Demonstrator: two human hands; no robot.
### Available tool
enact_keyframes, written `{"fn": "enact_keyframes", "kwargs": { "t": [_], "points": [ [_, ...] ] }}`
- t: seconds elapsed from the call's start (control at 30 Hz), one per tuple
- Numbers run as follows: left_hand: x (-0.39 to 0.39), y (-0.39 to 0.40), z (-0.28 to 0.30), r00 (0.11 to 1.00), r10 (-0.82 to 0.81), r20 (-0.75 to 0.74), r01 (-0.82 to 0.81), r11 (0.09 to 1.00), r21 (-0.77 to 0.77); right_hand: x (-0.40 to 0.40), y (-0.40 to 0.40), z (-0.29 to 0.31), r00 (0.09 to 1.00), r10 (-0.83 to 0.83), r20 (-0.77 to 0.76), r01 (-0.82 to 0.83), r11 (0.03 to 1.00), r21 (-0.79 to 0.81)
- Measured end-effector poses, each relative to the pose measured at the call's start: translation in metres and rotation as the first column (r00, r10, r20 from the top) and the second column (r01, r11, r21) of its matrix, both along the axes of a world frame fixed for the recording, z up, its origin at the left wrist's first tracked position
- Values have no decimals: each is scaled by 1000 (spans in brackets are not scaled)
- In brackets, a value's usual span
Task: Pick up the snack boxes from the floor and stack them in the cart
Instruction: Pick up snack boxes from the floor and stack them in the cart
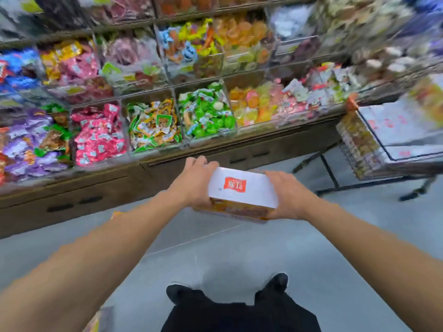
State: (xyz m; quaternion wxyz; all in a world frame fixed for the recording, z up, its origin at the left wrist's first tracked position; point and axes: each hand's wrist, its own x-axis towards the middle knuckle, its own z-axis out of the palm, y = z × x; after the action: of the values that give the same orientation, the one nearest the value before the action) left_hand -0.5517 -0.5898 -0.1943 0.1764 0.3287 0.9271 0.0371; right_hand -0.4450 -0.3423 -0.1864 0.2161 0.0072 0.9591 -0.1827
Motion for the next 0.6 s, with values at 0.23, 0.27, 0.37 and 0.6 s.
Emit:
{"fn": "enact_keyframes", "kwargs": {
  "t": [0.23,0.27,0.37,0.6],
  "points": [
    [16,214,24,985,-172,9,172,985,28,64,186,18,977,-212,-32,213,977,29],
    [16,245,26,979,-204,-16,204,978,34,71,212,23,970,-241,-36,242,970,31],
    [8,322,33,963,-263,-51,266,963,54,76,276,35,953,-293,-78,298,952,62],
    [-48,472,33,888,-438,-143,450,891,62,55,399,39,893,-439,-100,448,887,113]
  ]
}}
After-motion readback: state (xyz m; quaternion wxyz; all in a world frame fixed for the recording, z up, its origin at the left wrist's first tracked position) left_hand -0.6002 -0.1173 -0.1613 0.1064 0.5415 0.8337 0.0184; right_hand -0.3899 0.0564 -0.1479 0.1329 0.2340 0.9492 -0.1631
